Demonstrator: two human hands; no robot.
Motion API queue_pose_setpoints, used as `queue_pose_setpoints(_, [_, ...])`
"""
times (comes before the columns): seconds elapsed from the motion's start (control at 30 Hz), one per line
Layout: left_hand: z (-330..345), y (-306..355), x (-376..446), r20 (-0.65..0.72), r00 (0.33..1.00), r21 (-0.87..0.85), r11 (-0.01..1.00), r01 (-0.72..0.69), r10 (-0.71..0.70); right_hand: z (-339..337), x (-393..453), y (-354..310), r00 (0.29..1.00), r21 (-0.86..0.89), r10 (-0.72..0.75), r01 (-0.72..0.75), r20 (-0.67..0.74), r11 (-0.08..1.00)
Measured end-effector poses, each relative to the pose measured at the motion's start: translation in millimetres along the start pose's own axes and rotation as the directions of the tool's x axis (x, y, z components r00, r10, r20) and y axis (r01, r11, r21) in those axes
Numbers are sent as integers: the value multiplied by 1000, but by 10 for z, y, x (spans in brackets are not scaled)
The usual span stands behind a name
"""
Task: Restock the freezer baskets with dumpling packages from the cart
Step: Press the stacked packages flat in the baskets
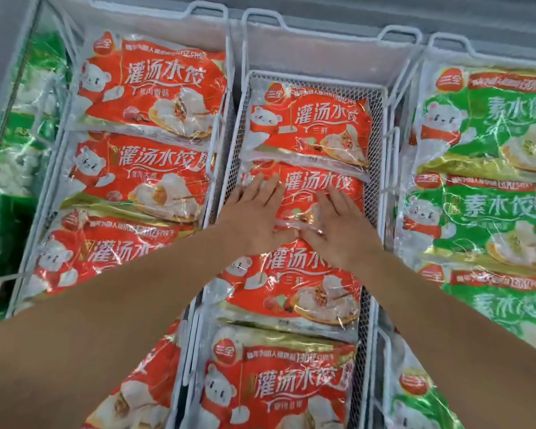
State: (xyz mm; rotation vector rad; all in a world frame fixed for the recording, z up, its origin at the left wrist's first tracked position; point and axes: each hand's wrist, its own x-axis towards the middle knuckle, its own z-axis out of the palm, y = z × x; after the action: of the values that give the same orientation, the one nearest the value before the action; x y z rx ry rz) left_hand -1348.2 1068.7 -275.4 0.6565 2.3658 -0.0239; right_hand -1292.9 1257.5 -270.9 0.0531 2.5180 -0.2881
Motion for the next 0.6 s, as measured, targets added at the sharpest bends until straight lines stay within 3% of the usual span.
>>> queue_pose_setpoints(0.1, [113,68,-282,-142,990,-53,998,-32,24,76,-336,-56,976,62,-68,82,-207,995])
queue_pose_setpoints(0.2, [442,155,-733,-165,983,-23,996,-86,81,373,-871,-132,976,-47,-185,180,-112,983])
queue_pose_setpoints(0.3, [696,283,-983,-111,994,-26,1000,-7,4,563,-1070,-103,986,-123,-169,169,7,978])
queue_pose_setpoints(0.4, [730,388,-989,-107,993,-56,997,45,-51,553,-1068,-75,983,-96,-185,185,16,978])
queue_pose_setpoints(0.53, [699,326,-956,-112,993,-42,999,17,-22,570,-1096,-94,984,-70,-177,177,14,982])
queue_pose_setpoints(0.6, [678,329,-1040,-132,991,-46,999,6,-12,594,-1237,-159,980,-22,-166,165,-112,986])
